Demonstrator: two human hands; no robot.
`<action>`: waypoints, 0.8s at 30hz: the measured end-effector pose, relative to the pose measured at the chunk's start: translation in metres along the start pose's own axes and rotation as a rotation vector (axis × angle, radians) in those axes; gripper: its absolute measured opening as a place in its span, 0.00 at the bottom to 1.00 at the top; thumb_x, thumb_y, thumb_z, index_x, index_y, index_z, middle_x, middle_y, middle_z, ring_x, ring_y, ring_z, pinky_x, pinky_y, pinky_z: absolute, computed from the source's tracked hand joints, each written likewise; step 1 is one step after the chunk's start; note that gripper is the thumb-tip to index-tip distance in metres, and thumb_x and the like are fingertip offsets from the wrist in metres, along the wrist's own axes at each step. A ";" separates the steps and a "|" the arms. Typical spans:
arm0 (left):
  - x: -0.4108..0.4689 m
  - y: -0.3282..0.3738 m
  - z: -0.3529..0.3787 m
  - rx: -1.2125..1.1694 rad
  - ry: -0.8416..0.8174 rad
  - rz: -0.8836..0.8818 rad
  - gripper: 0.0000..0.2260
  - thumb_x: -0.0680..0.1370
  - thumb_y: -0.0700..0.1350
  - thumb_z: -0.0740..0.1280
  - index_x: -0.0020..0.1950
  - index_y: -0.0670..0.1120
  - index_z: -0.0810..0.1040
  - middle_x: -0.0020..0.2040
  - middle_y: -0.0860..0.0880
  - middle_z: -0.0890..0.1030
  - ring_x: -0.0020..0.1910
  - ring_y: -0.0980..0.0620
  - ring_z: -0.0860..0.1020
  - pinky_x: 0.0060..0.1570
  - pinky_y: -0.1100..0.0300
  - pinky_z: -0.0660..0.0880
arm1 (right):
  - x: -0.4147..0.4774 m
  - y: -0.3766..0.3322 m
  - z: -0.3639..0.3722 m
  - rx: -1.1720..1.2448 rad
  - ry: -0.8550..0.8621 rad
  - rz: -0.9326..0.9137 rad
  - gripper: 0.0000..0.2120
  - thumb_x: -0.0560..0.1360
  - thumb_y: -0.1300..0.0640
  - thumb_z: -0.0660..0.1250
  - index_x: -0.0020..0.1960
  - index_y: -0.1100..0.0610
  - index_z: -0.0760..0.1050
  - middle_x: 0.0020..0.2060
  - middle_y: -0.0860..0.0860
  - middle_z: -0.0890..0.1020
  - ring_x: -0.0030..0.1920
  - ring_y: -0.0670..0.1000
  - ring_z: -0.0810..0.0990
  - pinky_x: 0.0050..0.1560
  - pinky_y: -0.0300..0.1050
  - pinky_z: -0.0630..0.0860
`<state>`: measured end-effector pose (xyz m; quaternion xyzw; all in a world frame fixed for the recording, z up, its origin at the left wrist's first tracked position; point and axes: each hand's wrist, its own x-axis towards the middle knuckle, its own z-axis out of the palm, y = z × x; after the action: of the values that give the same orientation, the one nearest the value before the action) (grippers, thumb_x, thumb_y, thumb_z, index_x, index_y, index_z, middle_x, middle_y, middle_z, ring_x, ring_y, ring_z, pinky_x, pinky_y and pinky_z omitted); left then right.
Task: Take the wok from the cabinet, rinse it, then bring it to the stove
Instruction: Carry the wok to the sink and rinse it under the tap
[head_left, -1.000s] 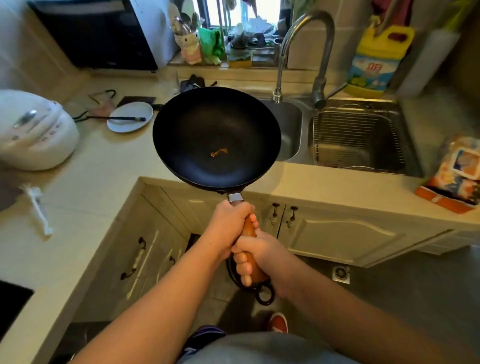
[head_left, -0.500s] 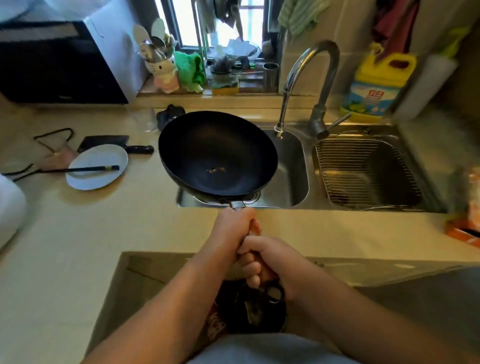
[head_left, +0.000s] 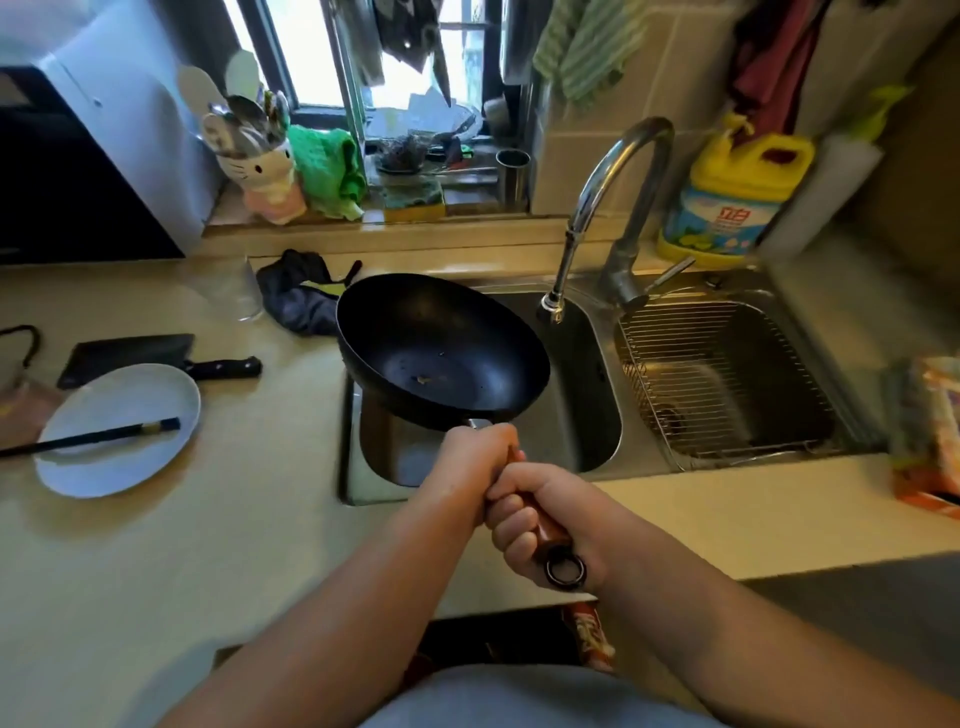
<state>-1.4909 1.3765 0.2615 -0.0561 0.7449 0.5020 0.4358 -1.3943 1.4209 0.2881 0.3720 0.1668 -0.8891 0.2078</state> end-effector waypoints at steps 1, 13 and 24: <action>0.005 0.002 0.003 -0.002 0.000 -0.013 0.04 0.73 0.38 0.66 0.39 0.40 0.80 0.23 0.49 0.75 0.16 0.57 0.74 0.13 0.69 0.64 | 0.002 -0.005 -0.002 0.017 0.010 0.013 0.09 0.70 0.64 0.62 0.31 0.59 0.70 0.22 0.48 0.71 0.18 0.44 0.70 0.17 0.35 0.69; 0.059 0.003 0.031 0.041 -0.108 -0.219 0.10 0.74 0.41 0.67 0.33 0.42 0.78 0.20 0.50 0.76 0.18 0.55 0.75 0.18 0.68 0.69 | 0.034 -0.052 -0.031 0.081 0.232 0.081 0.06 0.73 0.66 0.63 0.38 0.62 0.74 0.25 0.52 0.74 0.20 0.48 0.74 0.18 0.38 0.73; 0.096 0.001 0.035 0.146 -0.249 -0.298 0.13 0.78 0.41 0.64 0.32 0.44 0.74 0.26 0.50 0.74 0.25 0.53 0.71 0.30 0.60 0.70 | 0.072 -0.061 -0.037 0.203 0.336 0.056 0.06 0.75 0.66 0.61 0.40 0.60 0.73 0.23 0.53 0.75 0.19 0.47 0.73 0.18 0.37 0.72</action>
<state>-1.5296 1.4389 0.1903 -0.0714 0.7032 0.3797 0.5969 -1.4481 1.4722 0.2195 0.5387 0.0982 -0.8207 0.1631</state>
